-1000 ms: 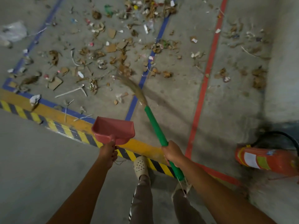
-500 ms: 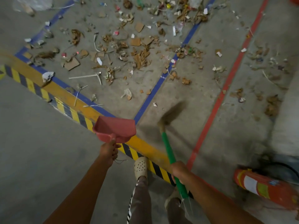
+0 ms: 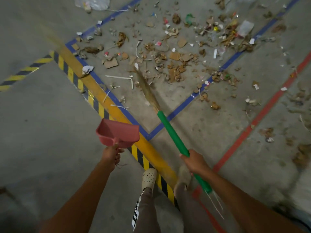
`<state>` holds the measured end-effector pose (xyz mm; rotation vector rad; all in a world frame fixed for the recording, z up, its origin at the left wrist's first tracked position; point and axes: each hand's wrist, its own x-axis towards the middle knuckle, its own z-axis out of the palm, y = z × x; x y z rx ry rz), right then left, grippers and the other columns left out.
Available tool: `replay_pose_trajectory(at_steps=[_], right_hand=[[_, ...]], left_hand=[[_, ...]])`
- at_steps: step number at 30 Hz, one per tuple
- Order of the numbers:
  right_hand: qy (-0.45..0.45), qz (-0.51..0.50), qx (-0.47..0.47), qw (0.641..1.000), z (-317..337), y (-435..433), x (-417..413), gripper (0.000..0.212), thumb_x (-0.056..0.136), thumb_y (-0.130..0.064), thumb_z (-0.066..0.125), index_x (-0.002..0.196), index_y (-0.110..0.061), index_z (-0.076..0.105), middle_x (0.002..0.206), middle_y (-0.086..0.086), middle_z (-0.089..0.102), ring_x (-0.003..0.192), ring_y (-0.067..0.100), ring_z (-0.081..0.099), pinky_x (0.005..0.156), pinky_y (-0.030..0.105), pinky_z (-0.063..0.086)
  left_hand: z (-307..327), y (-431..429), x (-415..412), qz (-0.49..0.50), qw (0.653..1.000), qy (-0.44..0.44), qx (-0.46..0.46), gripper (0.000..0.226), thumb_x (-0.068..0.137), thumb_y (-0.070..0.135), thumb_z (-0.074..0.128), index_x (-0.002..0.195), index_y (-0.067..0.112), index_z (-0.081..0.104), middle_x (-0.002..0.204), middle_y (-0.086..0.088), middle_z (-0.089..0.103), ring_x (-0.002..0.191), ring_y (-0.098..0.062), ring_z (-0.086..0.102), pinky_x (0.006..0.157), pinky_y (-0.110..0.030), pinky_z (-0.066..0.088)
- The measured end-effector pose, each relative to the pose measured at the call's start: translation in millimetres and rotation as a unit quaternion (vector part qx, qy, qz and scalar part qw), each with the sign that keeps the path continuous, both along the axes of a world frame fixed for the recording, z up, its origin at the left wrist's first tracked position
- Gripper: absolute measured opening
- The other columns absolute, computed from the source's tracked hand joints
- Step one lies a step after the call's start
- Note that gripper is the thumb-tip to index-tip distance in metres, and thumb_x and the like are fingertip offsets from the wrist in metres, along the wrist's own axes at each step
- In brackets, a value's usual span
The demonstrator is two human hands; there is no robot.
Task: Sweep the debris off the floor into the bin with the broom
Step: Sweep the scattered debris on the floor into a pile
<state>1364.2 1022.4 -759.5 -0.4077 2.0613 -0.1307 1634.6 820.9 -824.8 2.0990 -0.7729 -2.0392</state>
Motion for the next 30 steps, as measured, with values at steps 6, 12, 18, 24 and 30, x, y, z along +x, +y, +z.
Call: replay_pose_trajectory(at_steps=[6,12,18,24,30], right_hand=[[-0.099,0.07,0.081,0.989,-20,-13,-24,0.03,0.092,-0.025,0.06,0.111,-0.001,0.061,0.067,0.014,0.062,0.047,0.022,0.056,0.046,0.026,0.045],[-0.121,0.015,0.09,0.988,-54,-36,-86,0.023,0.097,-0.007,0.052,0.074,-0.005,0.053,0.044,0.007,0.05,0.033,0.016,0.046,0.034,0.022,0.036],[-0.062,-0.178,0.028,0.982,-77,-47,-174,0.023,0.1,-0.021,0.053,0.091,0.0,0.056,0.049,0.011,0.05,0.033,0.02,0.044,0.04,0.023,0.036],[-0.028,-0.173,-0.032,0.984,-44,-48,-204,0.03,0.098,-0.029,0.054,0.092,0.0,0.06,0.056,0.011,0.056,0.038,0.022,0.05,0.041,0.024,0.04],[-0.088,0.029,-0.019,0.996,-22,-51,-146,0.035,0.093,-0.043,0.058,0.104,-0.011,0.061,0.082,0.011,0.065,0.064,0.028,0.064,0.058,0.038,0.057]], left_hand=[[8,26,5,0.061,0.996,-0.056,0.011,0.029,0.104,0.03,0.046,0.084,0.009,0.049,0.074,-0.011,0.05,0.028,-0.002,0.026,0.033,-0.009,0.017],[6,39,-30,0.097,0.991,-0.087,0.017,0.031,0.104,0.033,0.047,0.08,0.013,0.045,0.071,-0.008,0.046,0.028,-0.002,0.027,0.03,-0.01,0.018],[-2,27,-80,0.102,0.992,-0.072,0.011,0.035,0.1,0.042,0.053,0.083,0.013,0.048,0.071,-0.006,0.049,0.029,-0.003,0.027,0.032,-0.009,0.019],[13,17,-121,0.122,0.992,-0.036,0.0,0.03,0.102,0.039,0.052,0.083,0.015,0.046,0.072,-0.005,0.047,0.03,-0.002,0.025,0.029,-0.012,0.016],[26,25,-118,0.153,0.986,-0.058,-0.011,0.031,0.101,0.034,0.054,0.082,0.012,0.046,0.071,-0.008,0.048,0.028,-0.002,0.026,0.033,-0.008,0.017]])
